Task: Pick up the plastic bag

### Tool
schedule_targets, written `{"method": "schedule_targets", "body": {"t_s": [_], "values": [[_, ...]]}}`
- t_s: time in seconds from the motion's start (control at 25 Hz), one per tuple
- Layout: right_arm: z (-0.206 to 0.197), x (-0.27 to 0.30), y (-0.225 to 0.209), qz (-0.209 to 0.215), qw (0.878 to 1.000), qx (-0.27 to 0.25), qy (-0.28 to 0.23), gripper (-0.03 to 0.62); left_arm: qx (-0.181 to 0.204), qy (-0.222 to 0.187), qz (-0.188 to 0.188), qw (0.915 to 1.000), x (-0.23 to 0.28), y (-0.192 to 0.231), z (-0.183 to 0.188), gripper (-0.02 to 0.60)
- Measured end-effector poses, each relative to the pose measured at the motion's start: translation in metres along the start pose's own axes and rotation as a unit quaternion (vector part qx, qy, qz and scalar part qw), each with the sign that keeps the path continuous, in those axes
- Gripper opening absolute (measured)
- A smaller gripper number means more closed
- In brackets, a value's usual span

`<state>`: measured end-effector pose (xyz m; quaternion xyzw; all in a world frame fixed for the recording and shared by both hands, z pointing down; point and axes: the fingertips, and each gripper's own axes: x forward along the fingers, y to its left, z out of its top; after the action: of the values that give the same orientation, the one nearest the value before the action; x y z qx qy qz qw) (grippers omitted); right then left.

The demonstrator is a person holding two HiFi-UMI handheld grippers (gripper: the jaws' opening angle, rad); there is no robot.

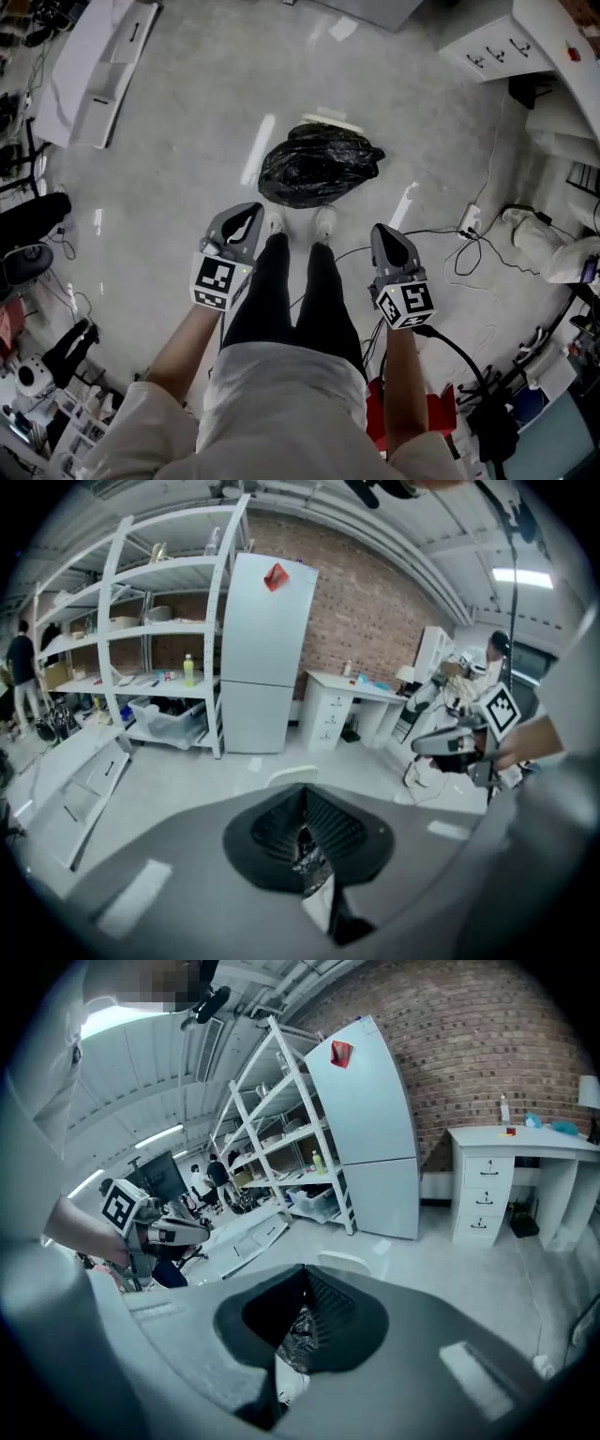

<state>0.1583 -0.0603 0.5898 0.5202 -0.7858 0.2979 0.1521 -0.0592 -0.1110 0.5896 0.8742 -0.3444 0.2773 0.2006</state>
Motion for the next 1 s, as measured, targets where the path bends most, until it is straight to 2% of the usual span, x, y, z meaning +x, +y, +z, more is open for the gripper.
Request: {"method": "schedule_targets", "body": {"t_s": [0.24, 0.44, 0.68, 0.8, 0.92, 1.0], "values": [[-0.058, 0.052, -0.038, -0.013, 0.999, 0.027, 0.034, 0.002, -0.024, 0.043, -0.008, 0.9988, 0.064, 0.019, -0.058, 0.005], [-0.109, 0.107, -0.069, -0.013, 0.997, 0.052, 0.048, 0.035, -0.02, 0.049, -0.022, 0.9983, 0.127, 0.036, -0.107, 0.005], [-0.177, 0.156, -0.099, -0.008, 0.994, 0.079, 0.076, 0.052, -0.026, 0.086, -0.037, 0.9953, 0.181, 0.046, -0.173, 0.005], [-0.214, 0.177, -0.117, -0.009, 0.992, 0.086, 0.093, 0.063, -0.033, 0.105, -0.044, 0.9929, 0.208, 0.052, -0.207, 0.05], [-0.245, 0.193, -0.136, -0.011, 0.99, 0.089, 0.11, 0.079, -0.043, 0.122, -0.041, 0.9907, 0.228, 0.06, -0.236, 0.063], [-0.261, 0.204, -0.15, -0.017, 0.988, 0.099, 0.117, 0.098, -0.048, 0.135, -0.035, 0.989, 0.239, 0.069, -0.254, 0.101]]}}
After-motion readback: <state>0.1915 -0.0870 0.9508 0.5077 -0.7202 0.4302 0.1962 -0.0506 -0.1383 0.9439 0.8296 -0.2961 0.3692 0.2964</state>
